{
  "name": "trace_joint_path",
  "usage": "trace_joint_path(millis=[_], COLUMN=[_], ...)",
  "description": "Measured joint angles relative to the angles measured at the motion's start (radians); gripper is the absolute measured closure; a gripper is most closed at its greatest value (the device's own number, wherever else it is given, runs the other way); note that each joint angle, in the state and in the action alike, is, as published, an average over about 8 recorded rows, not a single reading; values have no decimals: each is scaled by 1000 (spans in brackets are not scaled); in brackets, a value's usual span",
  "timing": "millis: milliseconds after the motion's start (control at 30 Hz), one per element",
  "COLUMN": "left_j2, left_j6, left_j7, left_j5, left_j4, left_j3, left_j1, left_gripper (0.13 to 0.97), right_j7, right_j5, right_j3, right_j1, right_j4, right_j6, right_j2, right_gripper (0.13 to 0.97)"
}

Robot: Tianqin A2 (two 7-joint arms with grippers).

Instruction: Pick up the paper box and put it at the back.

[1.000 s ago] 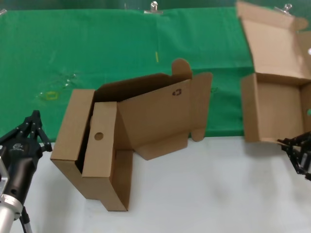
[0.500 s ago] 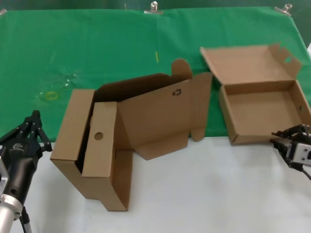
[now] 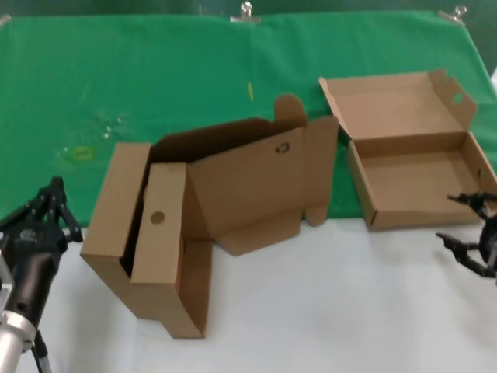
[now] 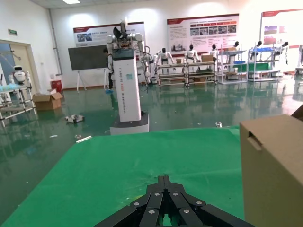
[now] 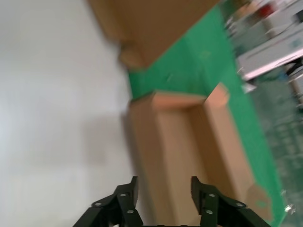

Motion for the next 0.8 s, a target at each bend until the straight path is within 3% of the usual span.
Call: trace_joint_path(millis=[200, 400, 567, 800], left_j2=[0, 0, 0, 0], left_j6=[0, 0, 0, 0], left_j7=[0, 0, 0, 0], left_j5=[0, 0, 0, 0], left_j4=[0, 0, 0, 0], left_j3=[0, 0, 0, 0], left_j1=[0, 0, 0, 0], left_gripper=[951, 946, 902, 822], right_j7=[-44, -19, 0, 28], right_j5=[116, 119, 138, 169], right_j3=[98, 81, 81, 81], right_j1=[-102, -93, -96, -101], right_j4=[104, 96, 100, 107], right_j6=[10, 36, 65, 108], right_j2=[-2, -27, -58, -104], right_gripper=[663, 535, 397, 277])
